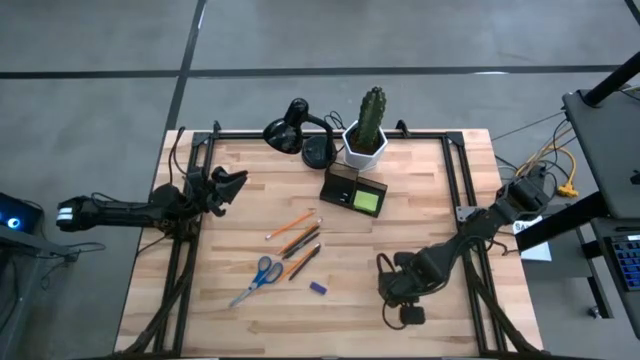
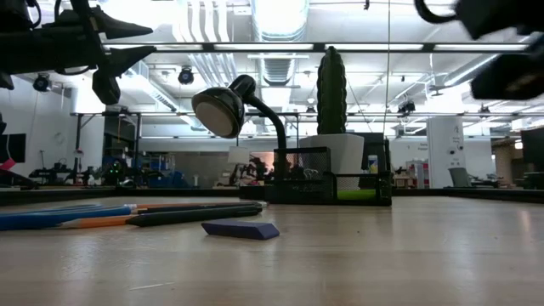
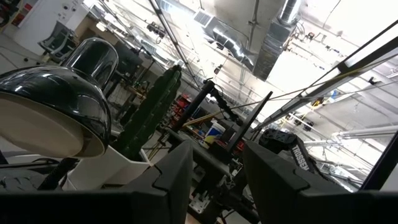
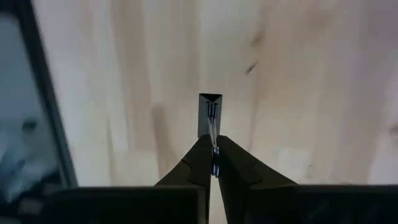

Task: Pick and place office supplies into organizer
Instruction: Put the black binder clip into the black desk organizer

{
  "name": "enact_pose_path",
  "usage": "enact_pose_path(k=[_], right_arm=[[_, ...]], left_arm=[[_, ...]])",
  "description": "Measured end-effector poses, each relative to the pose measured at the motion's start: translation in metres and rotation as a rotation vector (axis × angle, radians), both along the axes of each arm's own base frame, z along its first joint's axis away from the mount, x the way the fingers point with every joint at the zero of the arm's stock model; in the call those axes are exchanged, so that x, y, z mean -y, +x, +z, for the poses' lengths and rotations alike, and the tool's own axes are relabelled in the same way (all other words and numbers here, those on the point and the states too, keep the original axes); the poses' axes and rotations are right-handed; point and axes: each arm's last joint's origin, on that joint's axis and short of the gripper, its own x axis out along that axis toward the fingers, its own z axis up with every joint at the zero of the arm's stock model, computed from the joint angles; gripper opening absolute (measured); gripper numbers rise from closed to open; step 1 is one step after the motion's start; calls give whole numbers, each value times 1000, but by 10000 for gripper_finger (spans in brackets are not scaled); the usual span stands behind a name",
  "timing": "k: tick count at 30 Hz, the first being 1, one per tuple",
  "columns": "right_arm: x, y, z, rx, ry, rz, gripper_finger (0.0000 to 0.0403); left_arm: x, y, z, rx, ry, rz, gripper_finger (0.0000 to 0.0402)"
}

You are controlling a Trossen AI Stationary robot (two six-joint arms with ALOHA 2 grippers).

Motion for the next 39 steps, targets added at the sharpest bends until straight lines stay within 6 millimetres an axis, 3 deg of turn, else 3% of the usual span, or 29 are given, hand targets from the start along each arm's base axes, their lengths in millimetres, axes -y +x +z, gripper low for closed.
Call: enact_pose_path(k=[21, 39], right_arm=[[50, 51, 16, 360, -214, -439, 8], [150, 93, 27, 562, -298, -613, 8]], left_arm=[[0, 0, 0, 3, -5, -2, 128], [0, 0, 0, 3, -5, -2, 128]])
